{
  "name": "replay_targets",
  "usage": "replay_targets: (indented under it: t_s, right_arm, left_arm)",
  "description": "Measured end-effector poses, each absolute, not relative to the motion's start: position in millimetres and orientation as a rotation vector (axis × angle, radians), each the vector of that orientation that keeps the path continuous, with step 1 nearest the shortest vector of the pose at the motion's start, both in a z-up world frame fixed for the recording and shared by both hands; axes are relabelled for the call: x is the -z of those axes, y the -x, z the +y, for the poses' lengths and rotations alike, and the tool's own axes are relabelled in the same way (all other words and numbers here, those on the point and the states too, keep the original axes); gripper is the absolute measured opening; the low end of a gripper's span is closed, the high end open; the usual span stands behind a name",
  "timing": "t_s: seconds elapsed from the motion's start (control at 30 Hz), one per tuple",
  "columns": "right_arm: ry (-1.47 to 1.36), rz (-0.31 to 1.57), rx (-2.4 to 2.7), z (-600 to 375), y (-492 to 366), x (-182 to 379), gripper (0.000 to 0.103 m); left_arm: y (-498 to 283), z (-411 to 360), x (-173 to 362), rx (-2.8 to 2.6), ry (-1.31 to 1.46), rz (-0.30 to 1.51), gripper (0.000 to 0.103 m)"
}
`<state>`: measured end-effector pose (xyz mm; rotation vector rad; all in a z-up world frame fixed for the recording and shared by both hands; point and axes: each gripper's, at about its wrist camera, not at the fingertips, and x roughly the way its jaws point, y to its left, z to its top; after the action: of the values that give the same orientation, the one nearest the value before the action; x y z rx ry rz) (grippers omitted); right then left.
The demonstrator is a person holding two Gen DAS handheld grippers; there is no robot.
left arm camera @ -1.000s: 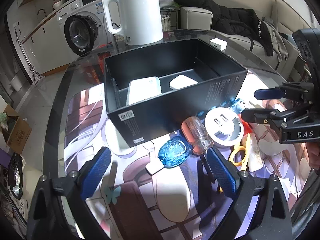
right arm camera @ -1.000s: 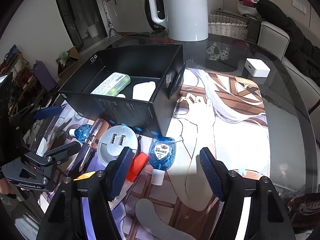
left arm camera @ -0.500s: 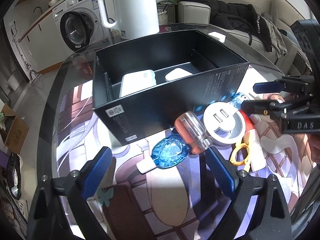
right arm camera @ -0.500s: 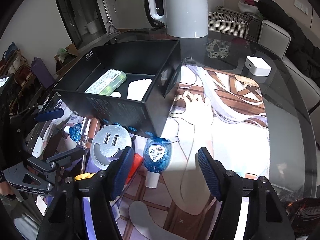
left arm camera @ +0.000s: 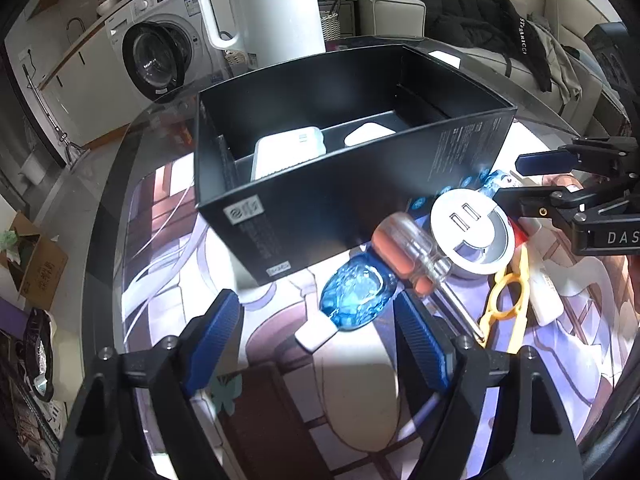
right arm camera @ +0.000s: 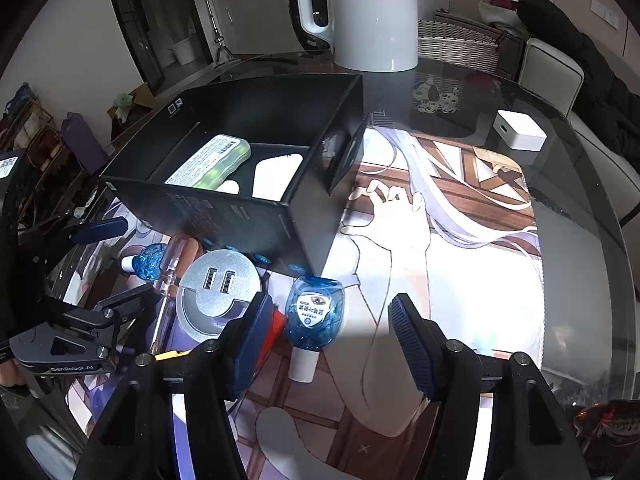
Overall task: Organize rigid objects
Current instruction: 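Close the left tool on the blue bottle's cap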
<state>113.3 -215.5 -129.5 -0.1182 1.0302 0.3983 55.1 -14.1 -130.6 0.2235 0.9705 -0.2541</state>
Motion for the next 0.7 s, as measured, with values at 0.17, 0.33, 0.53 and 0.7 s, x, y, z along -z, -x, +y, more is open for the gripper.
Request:
replay_targets:
  t_s: [0.17,0.33,0.53,0.7]
  right_arm:
    - [0.114,1.024,-0.403,-215.8,-117.4,133.2,0.064]
    - [0.146,1.022,-0.399,-216.5,-115.7,130.8,0.057]
    - [0.159,1.04,-0.384,-225.3,-115.1,132.3,0.051]
    - [0.204,1.031,-0.355,-215.2,-117.2,136.0,0.051]
  left_arm:
    - [-62.2,-14.7,129.2,0.281,-0.167,0.998,0.055]
    - [-61.8,-16.2,126.0,0.282,-0.151,1.013,0.029]
    - [-61.5,-4.1,127.1,0.256,-0.125,1.02,0.029]
    - [-60.8,-5.7,127.5,0.247,-0.134,1.013,0.03]
